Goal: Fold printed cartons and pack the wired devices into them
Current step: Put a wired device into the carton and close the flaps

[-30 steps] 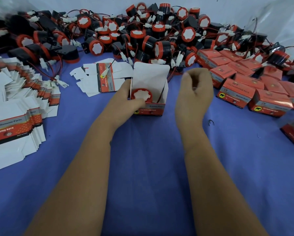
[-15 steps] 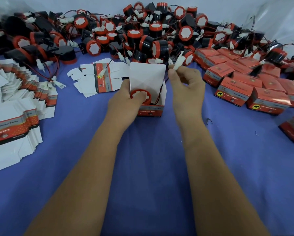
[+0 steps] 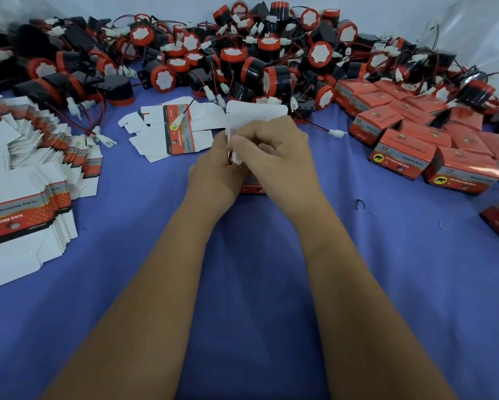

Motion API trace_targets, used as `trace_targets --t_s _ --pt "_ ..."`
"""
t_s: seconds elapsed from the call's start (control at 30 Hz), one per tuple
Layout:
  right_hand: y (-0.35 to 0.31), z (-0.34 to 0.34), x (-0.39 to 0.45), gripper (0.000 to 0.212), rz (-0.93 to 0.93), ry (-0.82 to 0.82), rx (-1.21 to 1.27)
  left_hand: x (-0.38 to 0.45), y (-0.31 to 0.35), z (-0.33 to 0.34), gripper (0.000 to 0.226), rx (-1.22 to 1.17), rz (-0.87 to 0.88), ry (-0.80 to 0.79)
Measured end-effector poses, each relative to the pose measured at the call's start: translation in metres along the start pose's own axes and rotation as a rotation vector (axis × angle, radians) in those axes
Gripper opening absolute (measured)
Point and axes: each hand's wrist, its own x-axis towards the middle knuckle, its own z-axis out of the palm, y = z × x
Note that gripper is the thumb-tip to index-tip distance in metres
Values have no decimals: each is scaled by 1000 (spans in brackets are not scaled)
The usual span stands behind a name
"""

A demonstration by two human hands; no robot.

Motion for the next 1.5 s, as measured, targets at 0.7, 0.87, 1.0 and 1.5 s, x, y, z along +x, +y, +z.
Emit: trace_targets --t_s 0.7,0.87,1.0,1.5 --pt "34 -23 2 11 -128 42 -497 2 -1 5 46 -150 -32 69" --pt "28 -17 -1 15 -22 13 -284 5 -1 6 37 -87 -33 82" --pt "29 -18 1 23 158 143 104 6 -2 6 34 -54 -29 85" --pt "45 -5 -2 29 316 133 159 13 -11 -13 29 -263 40 -90"
